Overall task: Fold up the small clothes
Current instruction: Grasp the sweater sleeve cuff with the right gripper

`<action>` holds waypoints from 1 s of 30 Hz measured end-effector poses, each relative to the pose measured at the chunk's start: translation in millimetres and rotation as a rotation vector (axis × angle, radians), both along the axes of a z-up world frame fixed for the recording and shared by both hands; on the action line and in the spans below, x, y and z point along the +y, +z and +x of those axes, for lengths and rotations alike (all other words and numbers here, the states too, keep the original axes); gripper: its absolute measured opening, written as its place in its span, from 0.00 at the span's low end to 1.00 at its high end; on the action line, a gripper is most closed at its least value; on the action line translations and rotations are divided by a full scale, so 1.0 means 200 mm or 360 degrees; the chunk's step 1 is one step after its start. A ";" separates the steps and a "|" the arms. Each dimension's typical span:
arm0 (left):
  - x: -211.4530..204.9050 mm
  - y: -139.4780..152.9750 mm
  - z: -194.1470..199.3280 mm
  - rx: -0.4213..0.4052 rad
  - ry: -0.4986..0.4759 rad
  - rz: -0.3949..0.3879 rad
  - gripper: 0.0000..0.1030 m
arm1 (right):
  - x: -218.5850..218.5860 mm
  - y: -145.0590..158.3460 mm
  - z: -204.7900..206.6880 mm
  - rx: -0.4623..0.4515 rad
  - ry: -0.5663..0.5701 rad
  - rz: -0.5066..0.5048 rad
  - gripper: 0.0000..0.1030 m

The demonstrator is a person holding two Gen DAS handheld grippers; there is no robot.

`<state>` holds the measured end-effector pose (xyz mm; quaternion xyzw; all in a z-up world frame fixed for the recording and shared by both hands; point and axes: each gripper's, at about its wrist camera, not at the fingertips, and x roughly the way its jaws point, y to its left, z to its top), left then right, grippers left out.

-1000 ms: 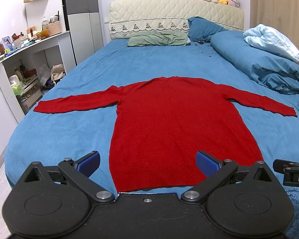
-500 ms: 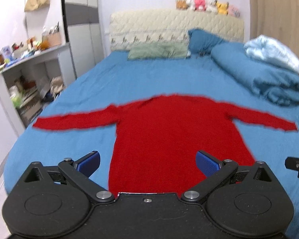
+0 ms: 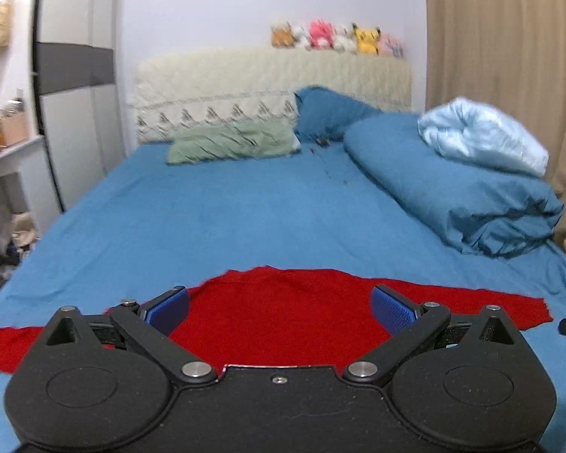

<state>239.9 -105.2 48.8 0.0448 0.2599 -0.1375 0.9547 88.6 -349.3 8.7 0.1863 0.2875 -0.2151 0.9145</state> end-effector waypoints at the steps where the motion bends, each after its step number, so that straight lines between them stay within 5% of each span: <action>1: -0.06 -0.06 0.08 0.0026 -0.0021 0.0012 1.00 | -0.06 -0.05 0.03 -0.0011 -0.0028 0.0022 1.00; 10: -0.50 -0.62 0.66 0.0293 -0.0153 0.0154 1.00 | -0.51 -0.63 0.27 -0.0006 -0.0324 0.0155 1.00; 16: -0.61 -0.90 0.87 0.0473 -0.0160 0.0177 1.00 | -0.71 -0.90 0.42 -0.0011 -0.0419 0.0163 0.79; 22: -0.66 -1.07 1.00 0.0659 -0.0129 0.0209 1.00 | -0.79 -0.95 0.55 -0.0036 -0.0498 0.0030 0.63; 25: -0.66 -1.08 1.01 0.0640 -0.0159 0.0226 1.00 | -0.82 -0.95 0.64 0.0037 -0.0494 -0.0044 0.22; 30: -0.57 -1.03 1.06 0.0665 -0.0183 0.0184 1.00 | -0.79 -0.82 0.74 0.0061 -0.0407 -0.0110 0.20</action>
